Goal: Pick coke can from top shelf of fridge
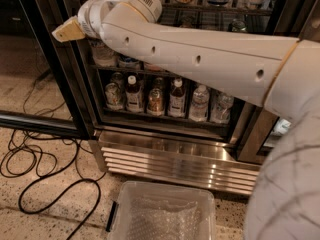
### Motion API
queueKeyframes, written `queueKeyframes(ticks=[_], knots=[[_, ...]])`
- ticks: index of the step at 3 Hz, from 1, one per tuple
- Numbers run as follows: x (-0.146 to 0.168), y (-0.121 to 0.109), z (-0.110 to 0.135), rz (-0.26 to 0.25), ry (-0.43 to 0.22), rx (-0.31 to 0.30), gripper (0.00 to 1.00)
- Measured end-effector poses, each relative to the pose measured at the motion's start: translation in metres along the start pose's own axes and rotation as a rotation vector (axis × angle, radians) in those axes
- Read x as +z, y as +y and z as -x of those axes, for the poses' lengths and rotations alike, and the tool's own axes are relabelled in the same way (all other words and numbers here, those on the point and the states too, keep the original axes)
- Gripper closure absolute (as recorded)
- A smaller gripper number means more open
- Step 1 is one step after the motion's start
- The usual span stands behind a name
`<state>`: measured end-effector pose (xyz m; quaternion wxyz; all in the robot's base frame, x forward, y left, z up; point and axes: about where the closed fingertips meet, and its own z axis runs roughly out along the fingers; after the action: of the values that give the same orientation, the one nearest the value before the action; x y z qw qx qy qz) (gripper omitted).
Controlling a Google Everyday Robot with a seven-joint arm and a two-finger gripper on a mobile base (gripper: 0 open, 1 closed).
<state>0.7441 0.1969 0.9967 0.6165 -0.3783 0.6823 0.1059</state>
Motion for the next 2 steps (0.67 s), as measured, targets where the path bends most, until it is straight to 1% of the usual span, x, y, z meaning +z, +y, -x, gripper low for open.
queueKeyframes(ticks=[1, 2], knots=[[0.0005, -0.0015, 0.0055, -0.01, -0.012, -0.02, 0.0], [0.0005, -0.0015, 0.0054, -0.009, -0.012, -0.02, 0.0]])
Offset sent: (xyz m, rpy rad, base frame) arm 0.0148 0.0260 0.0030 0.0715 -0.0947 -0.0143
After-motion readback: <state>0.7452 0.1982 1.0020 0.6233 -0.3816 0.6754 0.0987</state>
